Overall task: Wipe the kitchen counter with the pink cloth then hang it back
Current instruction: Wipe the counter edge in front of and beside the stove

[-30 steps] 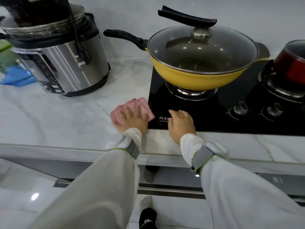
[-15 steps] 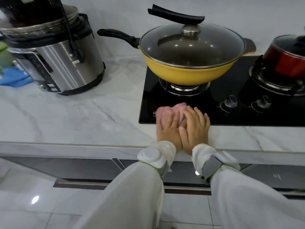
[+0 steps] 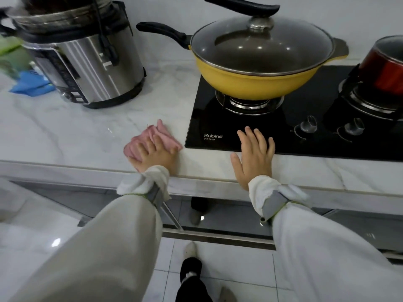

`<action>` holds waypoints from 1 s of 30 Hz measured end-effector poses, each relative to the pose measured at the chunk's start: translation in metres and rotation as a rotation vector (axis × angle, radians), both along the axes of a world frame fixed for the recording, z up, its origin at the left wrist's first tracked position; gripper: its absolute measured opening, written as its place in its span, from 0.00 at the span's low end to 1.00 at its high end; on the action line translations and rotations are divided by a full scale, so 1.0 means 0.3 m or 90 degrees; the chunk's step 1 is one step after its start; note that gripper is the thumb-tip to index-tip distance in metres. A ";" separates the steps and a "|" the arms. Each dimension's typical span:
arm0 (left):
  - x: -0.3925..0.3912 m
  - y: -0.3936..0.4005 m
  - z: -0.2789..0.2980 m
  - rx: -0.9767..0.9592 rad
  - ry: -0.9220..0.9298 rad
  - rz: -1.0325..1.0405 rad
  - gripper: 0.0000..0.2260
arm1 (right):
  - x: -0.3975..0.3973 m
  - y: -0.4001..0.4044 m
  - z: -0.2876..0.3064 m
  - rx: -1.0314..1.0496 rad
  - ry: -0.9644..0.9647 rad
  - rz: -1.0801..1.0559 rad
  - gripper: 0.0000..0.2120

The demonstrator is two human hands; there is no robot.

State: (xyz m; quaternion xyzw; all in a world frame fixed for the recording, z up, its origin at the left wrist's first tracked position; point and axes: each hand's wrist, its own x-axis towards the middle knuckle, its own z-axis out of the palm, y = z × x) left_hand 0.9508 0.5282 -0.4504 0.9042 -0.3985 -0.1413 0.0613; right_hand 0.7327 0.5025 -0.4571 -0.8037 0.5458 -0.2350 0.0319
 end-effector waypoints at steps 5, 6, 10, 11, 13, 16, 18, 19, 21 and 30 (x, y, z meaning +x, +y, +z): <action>-0.359 0.071 -0.054 -0.112 -0.048 -0.077 0.34 | -0.013 -0.005 0.015 0.007 -0.047 0.024 0.31; -0.417 0.081 -0.060 -0.128 -0.065 -0.122 0.33 | -0.024 -0.008 0.019 0.006 -0.047 0.036 0.31; -0.633 0.073 -0.058 -0.081 -0.015 -0.393 0.27 | -0.149 -0.030 0.035 0.012 -0.029 0.059 0.31; -0.654 0.060 -0.048 -0.078 -0.022 -0.421 0.28 | -0.176 -0.036 0.041 0.016 -0.030 0.045 0.31; -0.733 0.041 -0.038 -0.076 -0.050 -0.516 0.28 | -0.276 -0.032 0.047 0.020 -0.032 -0.013 0.32; -0.808 0.034 -0.036 -0.111 -0.057 -0.647 0.26 | -0.387 -0.010 0.040 0.023 -0.052 -0.065 0.33; -0.832 0.038 -0.001 -0.177 0.011 -0.672 0.24 | -0.428 0.012 0.047 0.021 -0.084 -0.092 0.33; -0.831 0.036 0.018 -0.169 0.079 -0.648 0.21 | -0.437 0.020 0.055 0.018 -0.096 -0.099 0.33; -0.822 0.025 0.085 -0.121 0.269 -0.562 0.16 | -0.449 0.033 0.078 0.010 -0.100 -0.089 0.33; -0.560 -0.216 0.118 -0.055 0.503 -0.161 0.16 | -0.454 0.031 0.133 -0.005 -0.088 -0.075 0.31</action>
